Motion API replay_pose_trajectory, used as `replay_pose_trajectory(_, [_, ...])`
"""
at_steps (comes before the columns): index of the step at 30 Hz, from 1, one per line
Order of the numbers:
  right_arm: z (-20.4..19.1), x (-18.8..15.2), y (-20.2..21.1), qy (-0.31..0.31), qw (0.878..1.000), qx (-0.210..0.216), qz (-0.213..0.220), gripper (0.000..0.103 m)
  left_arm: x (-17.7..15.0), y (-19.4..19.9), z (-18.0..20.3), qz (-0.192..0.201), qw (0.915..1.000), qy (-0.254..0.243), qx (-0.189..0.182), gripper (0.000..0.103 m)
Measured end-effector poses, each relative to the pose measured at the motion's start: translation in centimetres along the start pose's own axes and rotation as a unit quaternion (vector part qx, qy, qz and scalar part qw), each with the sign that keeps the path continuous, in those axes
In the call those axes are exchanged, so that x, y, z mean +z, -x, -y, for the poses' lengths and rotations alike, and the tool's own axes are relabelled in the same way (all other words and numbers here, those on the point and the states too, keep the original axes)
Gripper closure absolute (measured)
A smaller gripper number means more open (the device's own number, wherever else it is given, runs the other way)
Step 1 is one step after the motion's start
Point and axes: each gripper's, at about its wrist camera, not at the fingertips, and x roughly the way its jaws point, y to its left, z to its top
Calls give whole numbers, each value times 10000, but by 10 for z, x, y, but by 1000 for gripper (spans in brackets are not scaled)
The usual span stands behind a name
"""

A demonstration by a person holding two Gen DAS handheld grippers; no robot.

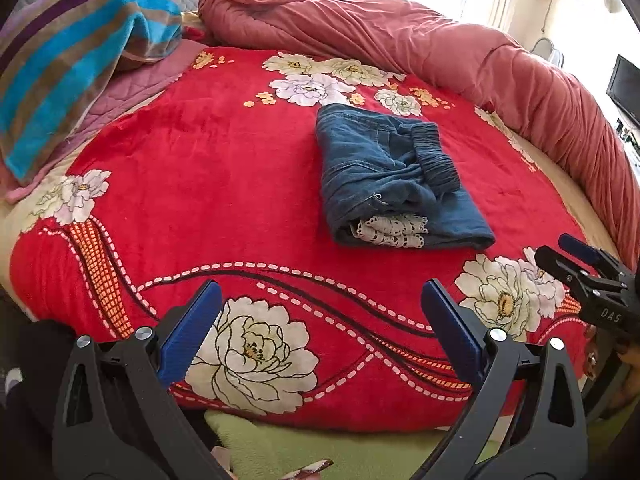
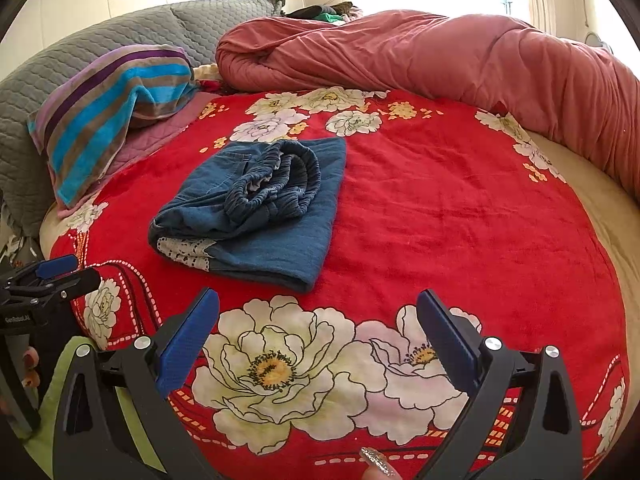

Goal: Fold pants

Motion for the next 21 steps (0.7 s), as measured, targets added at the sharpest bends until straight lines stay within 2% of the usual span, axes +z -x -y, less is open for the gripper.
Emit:
replay_pose_trajectory(12, [5,1,-2,-42,10000,-46,13,5,0,-1,-2,-56,10000,58,-21,10])
replay_pose_trajectory(21, [23,5,-4,-220,9994,-244,59,5,4,-11,-21,-175,9989,397,188,10])
